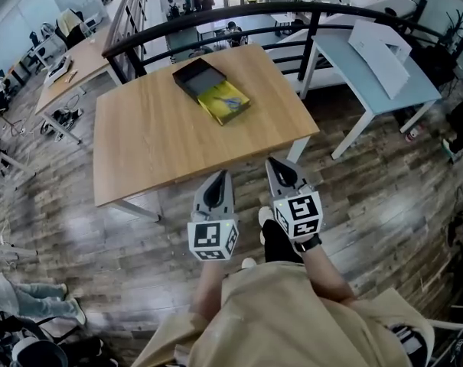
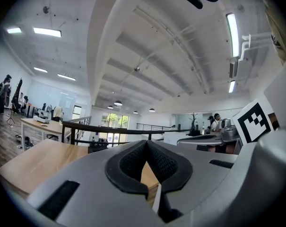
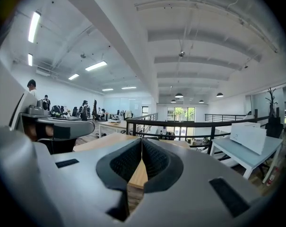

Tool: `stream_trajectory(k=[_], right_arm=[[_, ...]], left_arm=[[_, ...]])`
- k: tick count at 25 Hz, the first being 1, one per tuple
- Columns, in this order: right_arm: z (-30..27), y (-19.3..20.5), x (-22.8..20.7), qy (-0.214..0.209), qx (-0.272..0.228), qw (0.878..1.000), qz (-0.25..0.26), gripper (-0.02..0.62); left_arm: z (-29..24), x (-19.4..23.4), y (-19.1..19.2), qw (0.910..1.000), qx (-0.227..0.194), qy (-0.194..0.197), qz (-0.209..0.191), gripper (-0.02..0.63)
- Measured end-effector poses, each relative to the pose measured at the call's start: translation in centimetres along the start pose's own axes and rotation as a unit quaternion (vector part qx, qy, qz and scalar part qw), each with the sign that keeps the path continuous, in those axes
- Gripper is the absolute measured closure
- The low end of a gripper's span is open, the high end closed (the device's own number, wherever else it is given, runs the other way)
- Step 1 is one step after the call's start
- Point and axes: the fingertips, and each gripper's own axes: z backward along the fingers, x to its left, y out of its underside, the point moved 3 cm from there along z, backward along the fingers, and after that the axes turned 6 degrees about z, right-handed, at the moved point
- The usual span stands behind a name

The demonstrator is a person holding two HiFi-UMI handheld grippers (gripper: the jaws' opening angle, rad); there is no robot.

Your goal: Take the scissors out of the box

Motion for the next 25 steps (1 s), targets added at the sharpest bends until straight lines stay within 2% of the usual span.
stream_trajectory(k=[9, 17, 21, 25], right_arm=[[-10.5, -1.4, -4.6, -0.050, -0.012, 0.999, -0.005, 0.581], [-19.2, -3.1, -12.4, -0.091, -0.029, 0.995, 0.015, 0.581], [-21.9, -2.4, -16.1, -0.093, -0.024, 0.995, 0.003, 0.580], [-24.1, 0.0, -18.5, -0.090, -0.002, 0.996, -0.022, 0.581]], left_arm=[[-8.9, 3.5, -2.0, 0.9996, -0.003, -0.025, -0.017, 0.594], [-20.7, 4.6, -4.5, 0.9982, -0.027, -0.044, -0.032, 0.594], [-24.8, 4.5, -4.5, 0.9982, -0.021, -0.048, -0.028, 0.594], [-27.3, 5.2, -3.3, 0.9976, -0.004, -0.062, -0.029, 0.594]])
